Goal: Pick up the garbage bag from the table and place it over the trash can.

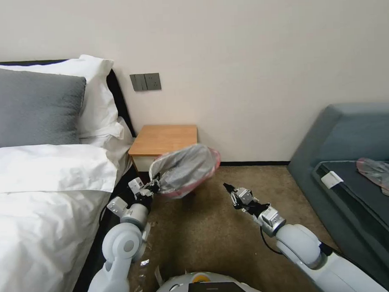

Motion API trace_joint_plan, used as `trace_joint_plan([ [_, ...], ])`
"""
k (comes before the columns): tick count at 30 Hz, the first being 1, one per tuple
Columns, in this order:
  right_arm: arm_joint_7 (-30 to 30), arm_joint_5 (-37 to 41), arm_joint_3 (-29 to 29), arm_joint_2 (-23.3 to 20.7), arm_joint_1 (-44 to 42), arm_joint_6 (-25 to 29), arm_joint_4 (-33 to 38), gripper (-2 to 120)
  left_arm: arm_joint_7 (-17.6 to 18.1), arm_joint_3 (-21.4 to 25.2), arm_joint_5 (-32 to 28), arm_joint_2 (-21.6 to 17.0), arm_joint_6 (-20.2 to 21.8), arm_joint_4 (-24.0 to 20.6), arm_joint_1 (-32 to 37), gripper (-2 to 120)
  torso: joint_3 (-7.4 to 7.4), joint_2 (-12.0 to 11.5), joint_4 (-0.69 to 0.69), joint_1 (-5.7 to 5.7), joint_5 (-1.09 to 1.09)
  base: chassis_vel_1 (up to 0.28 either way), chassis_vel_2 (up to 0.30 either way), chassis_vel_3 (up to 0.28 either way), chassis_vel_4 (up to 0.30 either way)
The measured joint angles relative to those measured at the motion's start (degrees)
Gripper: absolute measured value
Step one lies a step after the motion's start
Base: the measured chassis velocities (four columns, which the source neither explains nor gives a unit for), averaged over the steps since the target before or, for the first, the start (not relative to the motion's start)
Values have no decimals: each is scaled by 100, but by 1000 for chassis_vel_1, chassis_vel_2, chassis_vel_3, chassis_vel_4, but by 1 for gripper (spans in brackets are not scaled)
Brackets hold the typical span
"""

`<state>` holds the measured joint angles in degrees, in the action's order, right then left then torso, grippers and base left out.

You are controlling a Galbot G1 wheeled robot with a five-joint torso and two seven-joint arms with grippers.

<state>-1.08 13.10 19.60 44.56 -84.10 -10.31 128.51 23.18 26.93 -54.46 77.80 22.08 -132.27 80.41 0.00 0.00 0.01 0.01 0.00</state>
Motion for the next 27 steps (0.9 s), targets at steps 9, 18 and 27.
trace_joint_plan([
  [9, 477, 1996, 222, 426, -267, -293, 829, 39, -24, 18, 19, -1, -5, 21, 87, 2, 0, 0, -2, 0, 0, 0, 0, 0, 0],
  [18, 800, 4012, 199, 1039, -265, -339, 1262, 70, -36, 47, 26, -4, -9, 19, 85, 2, 0, 0, -1, 0, 0, 0, 0, 0, 0],
  [27, 716, 4722, 159, 1567, -408, -148, 1296, 87, -47, 89, 24, 18, -19, 47, 97, 2, 0, 0, -2, 0, -2, 0, 0, 0, 0],
])
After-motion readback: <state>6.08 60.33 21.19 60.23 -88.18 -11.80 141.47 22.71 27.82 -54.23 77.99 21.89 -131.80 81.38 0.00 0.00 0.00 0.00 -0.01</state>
